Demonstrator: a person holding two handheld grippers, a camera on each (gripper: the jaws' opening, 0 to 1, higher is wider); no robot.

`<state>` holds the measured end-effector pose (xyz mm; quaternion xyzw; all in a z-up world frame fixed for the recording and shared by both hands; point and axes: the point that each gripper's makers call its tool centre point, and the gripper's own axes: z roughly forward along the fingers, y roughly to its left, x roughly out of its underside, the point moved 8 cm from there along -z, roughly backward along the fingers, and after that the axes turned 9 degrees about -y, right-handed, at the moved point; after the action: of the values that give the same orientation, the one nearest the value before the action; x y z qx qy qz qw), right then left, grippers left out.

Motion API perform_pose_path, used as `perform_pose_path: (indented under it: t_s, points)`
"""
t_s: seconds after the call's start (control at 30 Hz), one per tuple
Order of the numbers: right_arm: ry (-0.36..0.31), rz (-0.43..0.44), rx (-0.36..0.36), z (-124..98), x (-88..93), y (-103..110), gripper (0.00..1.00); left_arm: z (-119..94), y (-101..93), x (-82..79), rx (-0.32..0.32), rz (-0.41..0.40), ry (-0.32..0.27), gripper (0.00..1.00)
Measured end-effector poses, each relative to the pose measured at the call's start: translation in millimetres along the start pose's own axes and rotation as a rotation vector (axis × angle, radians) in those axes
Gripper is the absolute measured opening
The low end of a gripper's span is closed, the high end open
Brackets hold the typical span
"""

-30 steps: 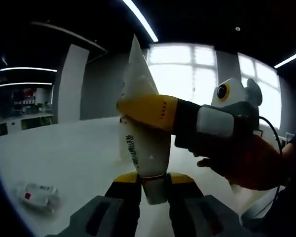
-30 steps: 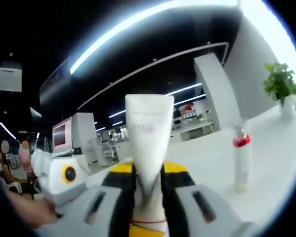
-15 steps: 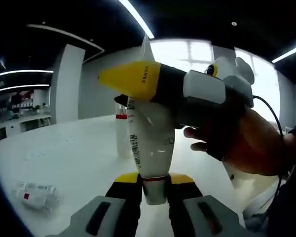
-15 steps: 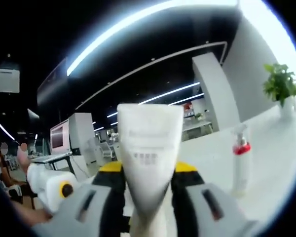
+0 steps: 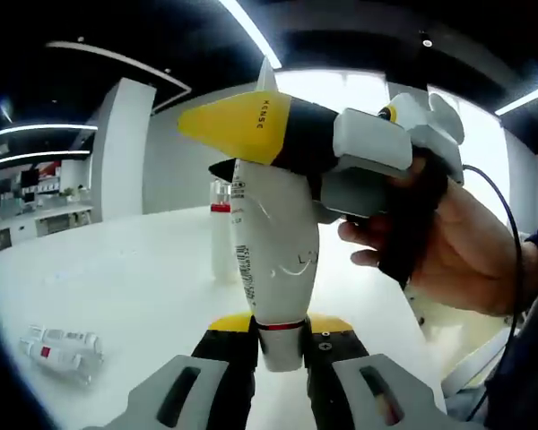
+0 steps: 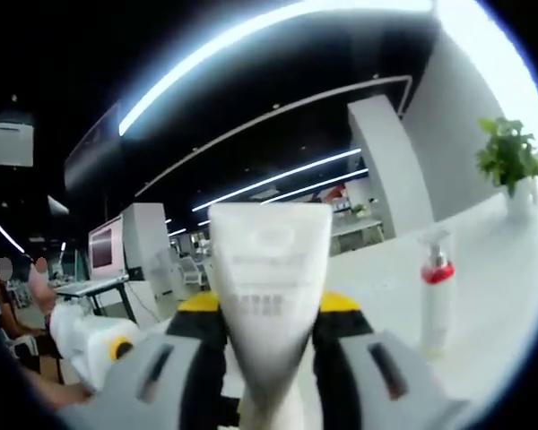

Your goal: Arrange the skincare products in the storage area until every visible bottle or jar stands upright without overlapping.

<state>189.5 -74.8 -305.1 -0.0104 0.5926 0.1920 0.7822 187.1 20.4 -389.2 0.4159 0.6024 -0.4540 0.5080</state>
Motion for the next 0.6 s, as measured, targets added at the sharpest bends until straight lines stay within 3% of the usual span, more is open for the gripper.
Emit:
perform_pose_path:
  t_s: [0.6]
  points:
    - [-0.019,-0.028,-0.008,-0.1,-2.0,-0.1,0.33,-0.7,-0.7,-3.6,0.012,-0.069,-0.038,0.20]
